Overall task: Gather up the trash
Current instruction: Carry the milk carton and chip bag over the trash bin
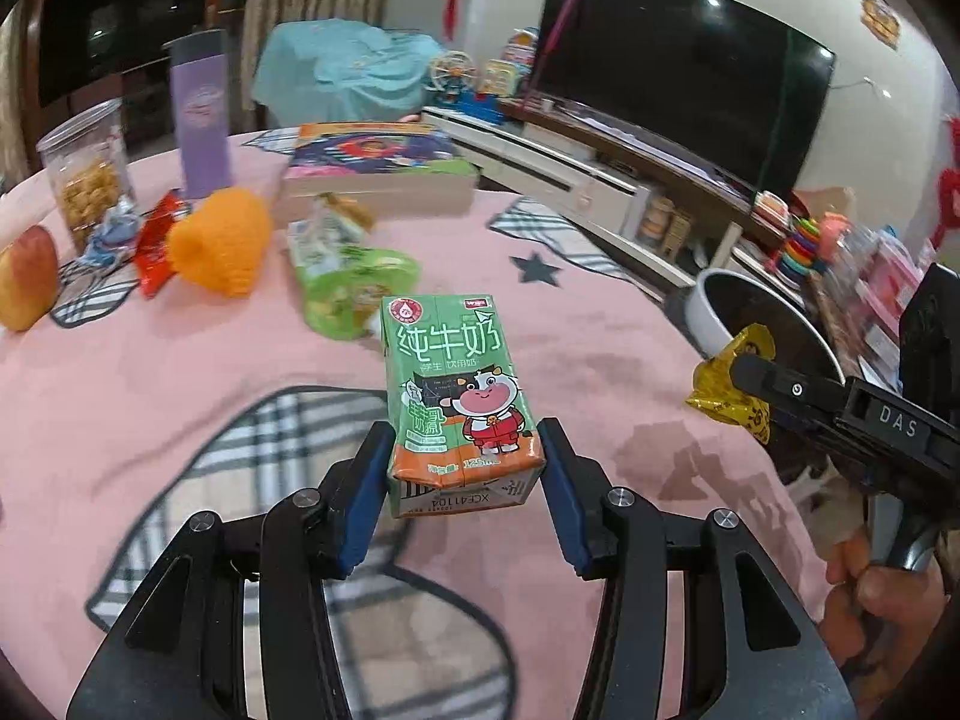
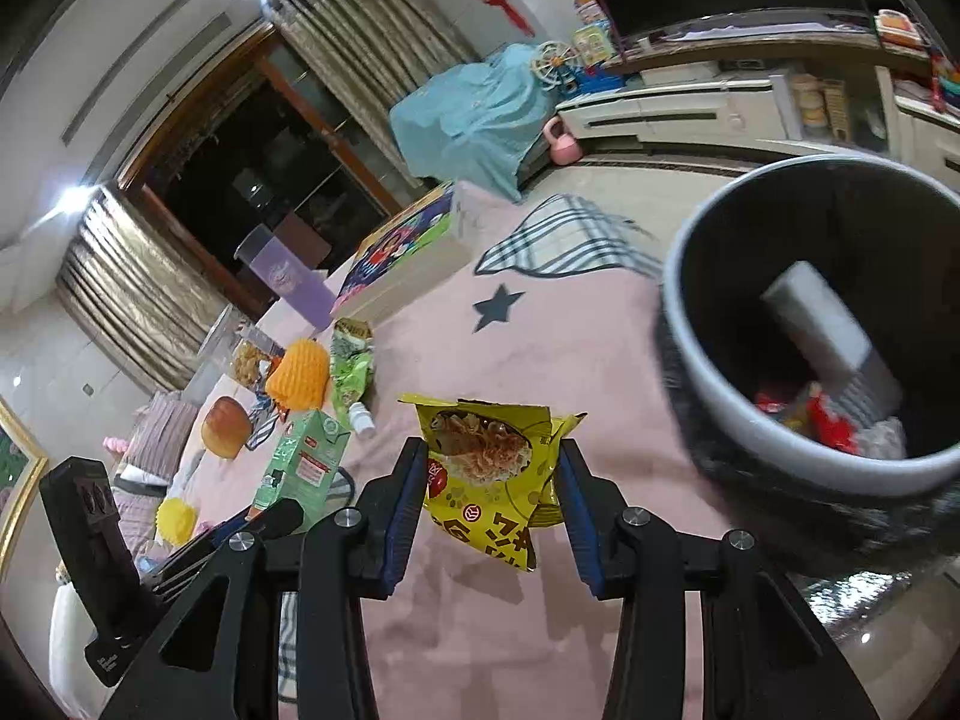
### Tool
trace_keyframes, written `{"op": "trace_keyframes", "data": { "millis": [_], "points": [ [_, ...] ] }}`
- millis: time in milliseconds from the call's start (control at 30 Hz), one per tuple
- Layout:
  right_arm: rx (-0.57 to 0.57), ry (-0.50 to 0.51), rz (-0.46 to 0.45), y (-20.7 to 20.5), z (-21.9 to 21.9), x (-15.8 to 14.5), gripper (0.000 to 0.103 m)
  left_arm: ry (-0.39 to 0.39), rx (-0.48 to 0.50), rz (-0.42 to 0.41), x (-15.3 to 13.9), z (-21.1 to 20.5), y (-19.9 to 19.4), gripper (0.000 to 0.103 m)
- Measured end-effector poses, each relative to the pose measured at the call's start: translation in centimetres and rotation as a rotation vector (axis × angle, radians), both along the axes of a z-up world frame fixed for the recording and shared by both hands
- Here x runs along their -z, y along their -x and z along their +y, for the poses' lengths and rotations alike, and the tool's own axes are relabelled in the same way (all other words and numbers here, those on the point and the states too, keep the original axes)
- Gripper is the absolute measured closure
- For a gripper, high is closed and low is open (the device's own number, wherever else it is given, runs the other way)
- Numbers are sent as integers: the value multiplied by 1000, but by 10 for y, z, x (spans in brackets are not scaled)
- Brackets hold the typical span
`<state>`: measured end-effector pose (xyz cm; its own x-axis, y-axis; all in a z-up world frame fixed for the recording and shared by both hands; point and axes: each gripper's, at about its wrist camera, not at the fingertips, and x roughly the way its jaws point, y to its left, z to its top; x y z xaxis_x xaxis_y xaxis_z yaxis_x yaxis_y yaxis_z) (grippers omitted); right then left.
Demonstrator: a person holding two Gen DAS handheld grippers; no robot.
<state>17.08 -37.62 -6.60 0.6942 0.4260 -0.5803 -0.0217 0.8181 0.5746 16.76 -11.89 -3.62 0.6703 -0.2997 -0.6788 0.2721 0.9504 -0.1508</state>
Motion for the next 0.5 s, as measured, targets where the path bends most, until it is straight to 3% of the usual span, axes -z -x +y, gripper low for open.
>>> {"op": "trace_keyframes", "data": {
  "millis": [500],
  "points": [
    [149,5,-17,27,-69,-9,59,2,178,-45,-22,-79,13,55]
  ]
}}
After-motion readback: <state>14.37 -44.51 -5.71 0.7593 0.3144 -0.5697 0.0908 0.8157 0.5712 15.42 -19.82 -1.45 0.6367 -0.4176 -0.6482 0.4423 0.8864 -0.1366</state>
